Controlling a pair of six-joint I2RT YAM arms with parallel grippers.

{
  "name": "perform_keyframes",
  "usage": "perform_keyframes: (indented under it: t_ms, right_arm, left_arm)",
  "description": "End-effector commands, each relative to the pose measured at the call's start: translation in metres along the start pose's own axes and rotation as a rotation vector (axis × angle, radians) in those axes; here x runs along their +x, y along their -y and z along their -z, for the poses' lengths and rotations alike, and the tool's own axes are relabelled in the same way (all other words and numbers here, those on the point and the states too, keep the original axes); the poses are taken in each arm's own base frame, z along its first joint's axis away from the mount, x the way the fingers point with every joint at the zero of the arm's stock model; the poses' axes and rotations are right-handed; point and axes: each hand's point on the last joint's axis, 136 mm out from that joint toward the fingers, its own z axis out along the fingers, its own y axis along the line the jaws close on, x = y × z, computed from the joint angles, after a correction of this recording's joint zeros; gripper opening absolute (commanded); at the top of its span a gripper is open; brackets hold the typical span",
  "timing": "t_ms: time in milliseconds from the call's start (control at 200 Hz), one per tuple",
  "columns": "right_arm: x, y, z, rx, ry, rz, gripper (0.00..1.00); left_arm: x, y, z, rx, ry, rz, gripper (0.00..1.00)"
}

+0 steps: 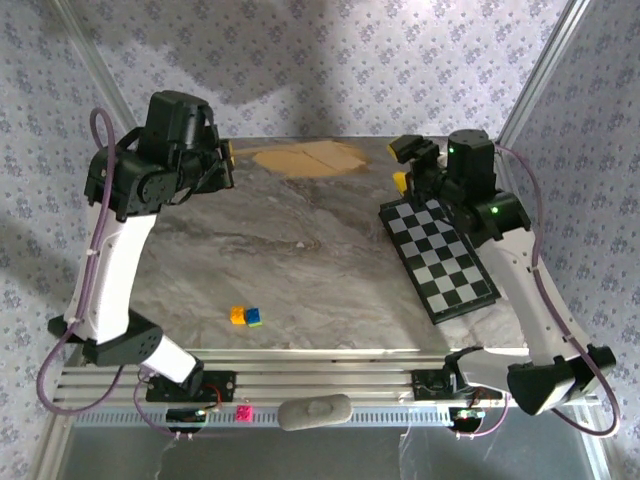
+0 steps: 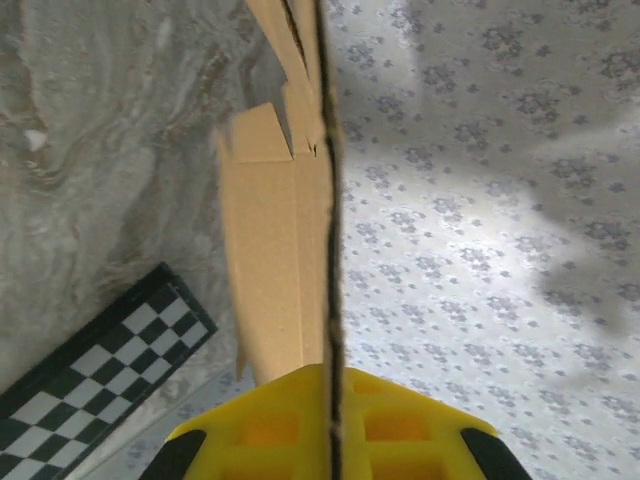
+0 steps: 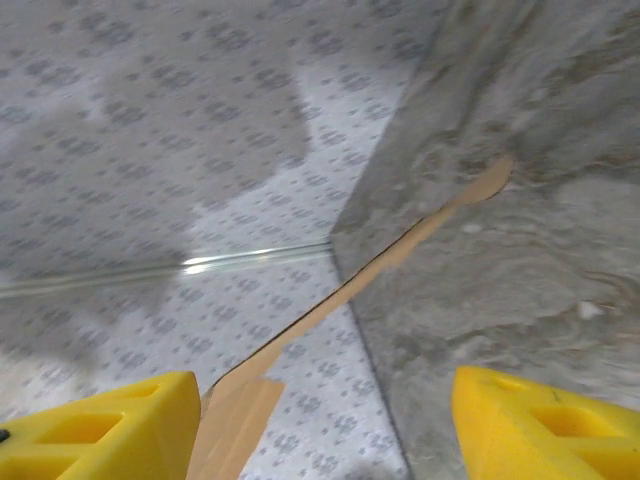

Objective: Fold the paper box

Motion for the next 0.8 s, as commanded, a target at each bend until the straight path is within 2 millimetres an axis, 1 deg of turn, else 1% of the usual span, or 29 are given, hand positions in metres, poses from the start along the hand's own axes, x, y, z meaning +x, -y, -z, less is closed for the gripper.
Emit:
perform_keyframes:
  t_ms: [0,60,90,175,210,275,320,410,485,535,550,630,710,795]
  right_arm:
    - [-0.015,0.039,0.009,0.156,0.094,-0.061,0.69]
    - [-0.017,0.045,0.009,0.172,0.099,-0.092,0.69]
    - [-0.018,0.042,0.008,0.163,0.1,-0.097,0.7]
    - [-0.018,0.035,0.008,0.154,0.094,-0.099,0.72]
    - [-0.016,0.035,0.008,0.165,0.09,-0.118,0.72]
    - [-0.01,0.039,0.009,0.188,0.069,-0.211,0.72]
    - [-0.002,0.04,0.009,0.192,0.046,-0.288,0.72]
    - [0.016,0.032,0.008,0.178,0.016,-0.418,0.71]
    - [0.034,0.019,0.002,0.169,-0.019,-0.506,0.72]
    - [0.045,0.005,-0.007,0.146,-0.053,-0.537,0.72]
    - [0.047,-0.002,-0.009,0.132,-0.064,-0.543,0.72]
    - [0.059,-0.029,-0.024,0.099,-0.098,-0.528,0.72]
    - [0.071,-0.033,-0.043,0.134,-0.122,-0.51,0.72]
    - [0.079,-0.034,-0.072,0.142,-0.141,-0.514,0.71]
  left_arm:
    - [-0.02,-0.038,-0.004,-0.197,0.145,-0.069,0.0]
    - [-0.017,-0.043,-0.015,-0.244,0.155,-0.084,0.0]
    - [-0.015,-0.046,-0.022,-0.27,0.155,-0.079,0.0]
    - [-0.01,-0.052,-0.054,-0.327,0.166,-0.079,0.0]
    - [-0.007,-0.053,-0.07,-0.341,0.163,-0.079,0.0]
    - [-0.002,-0.052,-0.099,-0.351,0.169,-0.077,0.0]
    - [0.0,-0.049,-0.117,-0.35,0.178,-0.076,0.0]
    - [0.001,-0.045,-0.143,-0.353,0.191,-0.061,0.0]
    - [0.0,-0.043,-0.157,-0.355,0.201,-0.053,0.0]
    - [-0.001,-0.042,-0.164,-0.351,0.2,-0.055,0.0]
    - [0.0,-0.041,-0.165,-0.348,0.198,-0.057,0.0]
    - [0.001,-0.039,-0.174,-0.335,0.196,-0.077,0.0]
    - [0.002,-0.038,-0.178,-0.326,0.19,-0.088,0.0]
    - [0.003,-0.033,-0.177,-0.304,0.186,-0.096,0.0]
